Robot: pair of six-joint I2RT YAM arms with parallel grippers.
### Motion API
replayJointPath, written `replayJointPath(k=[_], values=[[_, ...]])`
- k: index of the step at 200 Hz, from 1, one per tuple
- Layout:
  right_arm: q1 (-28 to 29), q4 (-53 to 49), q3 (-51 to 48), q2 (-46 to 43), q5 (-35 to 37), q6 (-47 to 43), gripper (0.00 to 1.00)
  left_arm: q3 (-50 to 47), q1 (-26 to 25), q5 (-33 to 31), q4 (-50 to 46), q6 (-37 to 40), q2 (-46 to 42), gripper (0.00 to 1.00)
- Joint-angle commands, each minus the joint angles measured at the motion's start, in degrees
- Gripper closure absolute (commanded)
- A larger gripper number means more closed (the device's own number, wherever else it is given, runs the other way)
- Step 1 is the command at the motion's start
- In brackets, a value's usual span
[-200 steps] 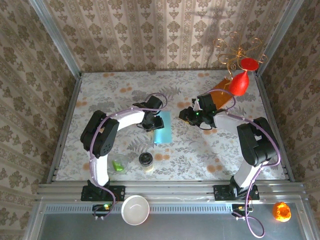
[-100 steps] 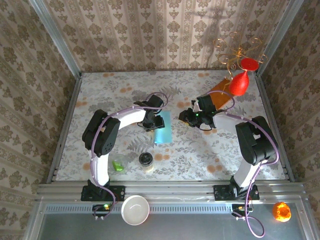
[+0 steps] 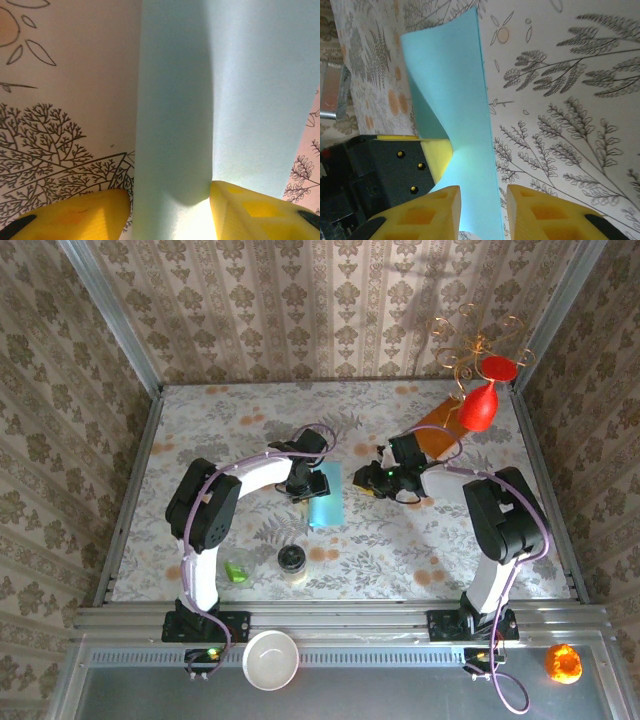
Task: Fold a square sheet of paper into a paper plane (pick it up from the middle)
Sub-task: Hold the square sheet of paper at the center of the table.
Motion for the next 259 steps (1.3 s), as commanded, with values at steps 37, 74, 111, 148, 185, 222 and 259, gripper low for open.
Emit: replayJointPath(k=[37,74,111,148,185,222,259], values=[[3.0,0.3,2.9,3.5,-3.0,-1.8,0.74,-4.7,-1.3,3.6,-1.1,-0.6,10.3,0.48],[4.4,-0.1,5.4,6.7,-4.9,-1.9,0.80,-4.7,-1.4,3.8,-1.1,-0.7,10.8,0.48],[5.1,-1.4,7.9,9.6,-5.8,-2.4,0.85,-4.7,-1.4,3.9,-1.1,-0.8,11.0,0.48],[5.4,-3.1,10.3,12.0,-5.7,-2.9,0.88,-4.8,-1.5,4.0,-1.1,-0.8,11.1,0.48],[5.4,-7.6,11.4,14.0,-2.4,-3.6,0.91,-5.0,-1.5,4.0,-0.9,-1.0,10.7,0.48],[5.4,-11.9,11.1,16.3,-0.6,-4.2,0.92,-5.3,-1.4,4.7,-0.2,-1.3,10.0,0.48],[5.4,-18.0,11.2,17.9,3.3,-6.6,0.92,-4.6,-1.1,4.3,0.1,-1.4,4.4,0.49]])
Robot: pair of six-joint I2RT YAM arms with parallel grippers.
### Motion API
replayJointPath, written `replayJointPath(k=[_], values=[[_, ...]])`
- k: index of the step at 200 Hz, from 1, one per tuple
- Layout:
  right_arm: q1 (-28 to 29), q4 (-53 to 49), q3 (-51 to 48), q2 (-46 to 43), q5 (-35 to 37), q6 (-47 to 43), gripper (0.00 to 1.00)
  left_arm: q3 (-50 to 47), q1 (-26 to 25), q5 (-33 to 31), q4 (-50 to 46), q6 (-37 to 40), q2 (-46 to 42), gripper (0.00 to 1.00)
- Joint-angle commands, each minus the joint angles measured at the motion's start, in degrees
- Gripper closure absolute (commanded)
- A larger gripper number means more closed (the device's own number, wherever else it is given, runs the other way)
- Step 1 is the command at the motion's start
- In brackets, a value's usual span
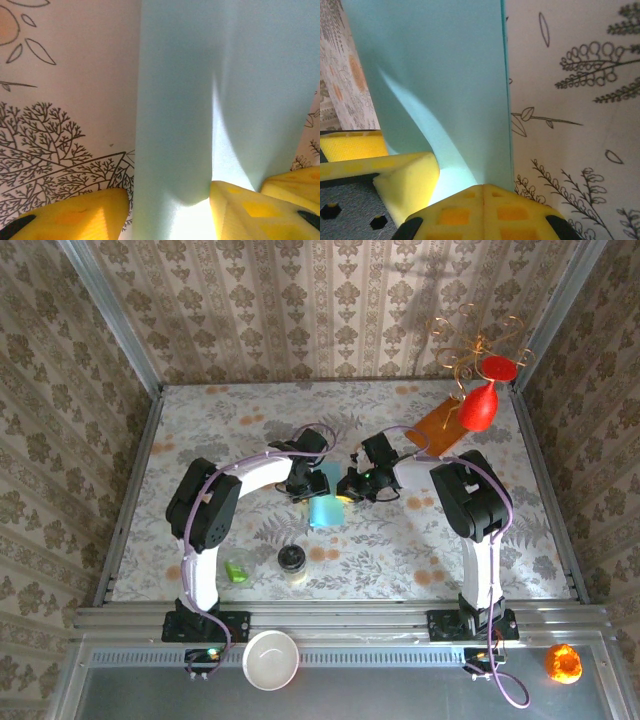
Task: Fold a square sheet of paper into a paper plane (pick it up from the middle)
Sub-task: Hold the square sheet of paper at the center of the table.
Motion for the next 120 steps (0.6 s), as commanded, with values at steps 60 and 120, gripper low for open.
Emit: replayJointPath(k=[60,120], values=[[0.5,-13.4,-0.9,8.1,10.3,-3.6,0.94,-4.1,2.4,0.2,1.3,1.1,-10.9,0.48],[0.4,-14.4,-0.8,9.9,11.2,-3.5,0.94,-9.1,4.0,16.0,14.7,1.6,-14.8,0.68]])
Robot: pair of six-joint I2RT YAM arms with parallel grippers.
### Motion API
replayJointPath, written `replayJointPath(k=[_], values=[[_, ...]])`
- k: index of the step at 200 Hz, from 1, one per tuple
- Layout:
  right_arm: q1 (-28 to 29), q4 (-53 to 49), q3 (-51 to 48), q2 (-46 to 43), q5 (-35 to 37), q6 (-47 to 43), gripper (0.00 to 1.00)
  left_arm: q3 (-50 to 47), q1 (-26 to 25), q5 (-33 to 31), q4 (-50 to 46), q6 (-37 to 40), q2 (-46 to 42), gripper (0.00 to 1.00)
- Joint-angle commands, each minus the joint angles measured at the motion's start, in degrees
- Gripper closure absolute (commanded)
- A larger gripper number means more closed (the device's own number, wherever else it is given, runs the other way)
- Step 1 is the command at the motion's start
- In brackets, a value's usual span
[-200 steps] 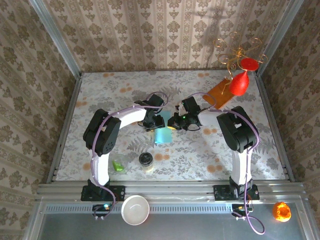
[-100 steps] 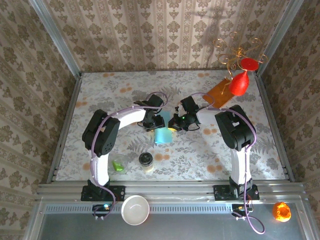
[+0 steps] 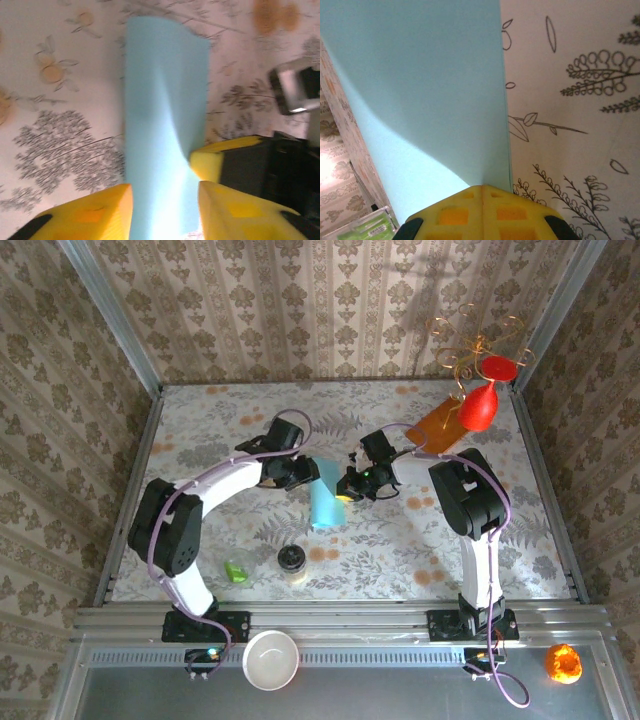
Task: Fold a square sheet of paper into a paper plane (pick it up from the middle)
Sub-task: Hold the square sheet of paper at the center of the table, then first fold the square sheet of paper in half at the center of the table.
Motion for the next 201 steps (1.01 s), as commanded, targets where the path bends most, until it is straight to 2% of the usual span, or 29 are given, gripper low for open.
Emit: replayJointPath(k=[1,32,69,167,201], values=[[0.7,-9.8,-3.6,8.1,11.7,-0.9,0.94,-1.1,-1.0,8.6,6.0,0.6,0.9,0.69],[0.6,-10.2,-3.6,8.2,11.8,-1.0,0.95,1.3,-3.1,11.5,4.9,1.8,6.0,0.84],[0.5,-11.1,-3.3,8.1,12.1,-1.0,0.95,2.5,-3.0,13.0,3.3,2.7,10.8,0.95],[0.4,-12.4,-3.6,8.4,13.0,-1.1,0.96,7.0,-1.0,15.5,0.8,5.0,16.9,0.98],[0.3,-13.8,-3.5,8.6,13.7,-1.4,0.96,5.6,-0.7,15.5,0.6,5.7,17.3,0.99]])
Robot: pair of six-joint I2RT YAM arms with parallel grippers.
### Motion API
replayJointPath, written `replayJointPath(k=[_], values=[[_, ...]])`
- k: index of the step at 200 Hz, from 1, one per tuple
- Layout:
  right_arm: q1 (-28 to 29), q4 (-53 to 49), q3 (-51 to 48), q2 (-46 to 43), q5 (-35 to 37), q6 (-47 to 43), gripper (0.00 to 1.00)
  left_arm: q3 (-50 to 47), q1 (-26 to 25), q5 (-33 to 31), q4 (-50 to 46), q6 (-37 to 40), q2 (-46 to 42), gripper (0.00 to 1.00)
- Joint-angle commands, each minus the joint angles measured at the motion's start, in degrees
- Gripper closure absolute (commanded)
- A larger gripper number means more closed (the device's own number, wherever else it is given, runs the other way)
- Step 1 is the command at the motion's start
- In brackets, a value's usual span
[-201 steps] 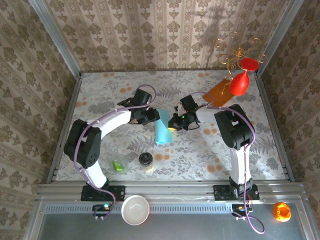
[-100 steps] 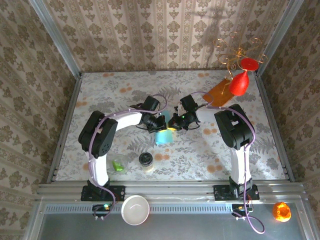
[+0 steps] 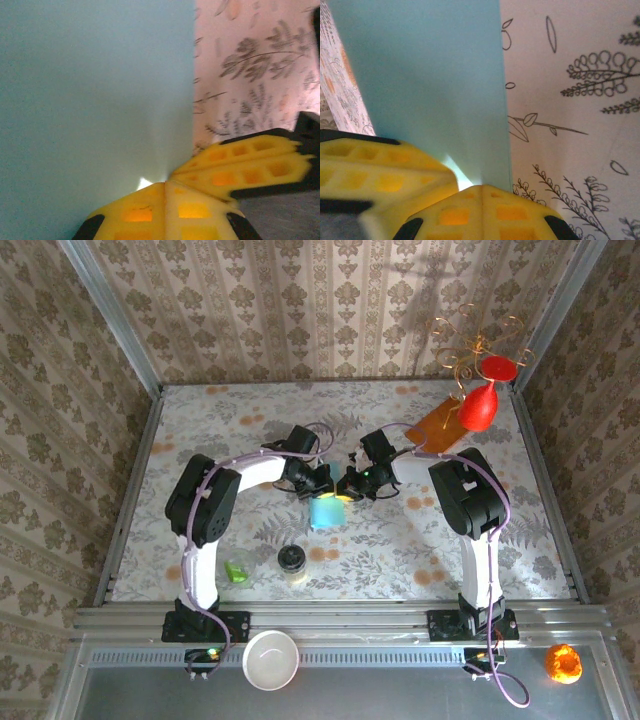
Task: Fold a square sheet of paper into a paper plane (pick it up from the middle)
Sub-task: First fold the square sheet of paper in half at the center of the table.
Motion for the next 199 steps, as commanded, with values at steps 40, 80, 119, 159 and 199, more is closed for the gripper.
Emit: replayJointPath(k=[40,80,119,159,199], values=[[0.1,-15.7,-3.5,9.4,15.4,-1.0,0.96,-2.4,2.7,2.5,-2.8,4.8,0.4,0.99],[-0.1,-19.2,-3.0,11.4,17.9,-1.1,0.96,-4.8,6.6,6.3,-2.2,8.7,1.1,0.99],[-0.4,-19.9,-3.6,12.2,19.5,-1.0,0.96,-8.7,12.4,7.3,-2.0,10.3,-0.9,0.98],[-0.3,-19.9,-3.4,12.1,20.5,-1.6,0.96,-11.2,16.8,6.8,-3.2,11.6,-5.8,0.98],[-0.3,-19.9,-3.4,11.7,19.9,-1.6,0.96,-9.5,13.7,10.5,-0.9,9.9,-9.9,0.98]])
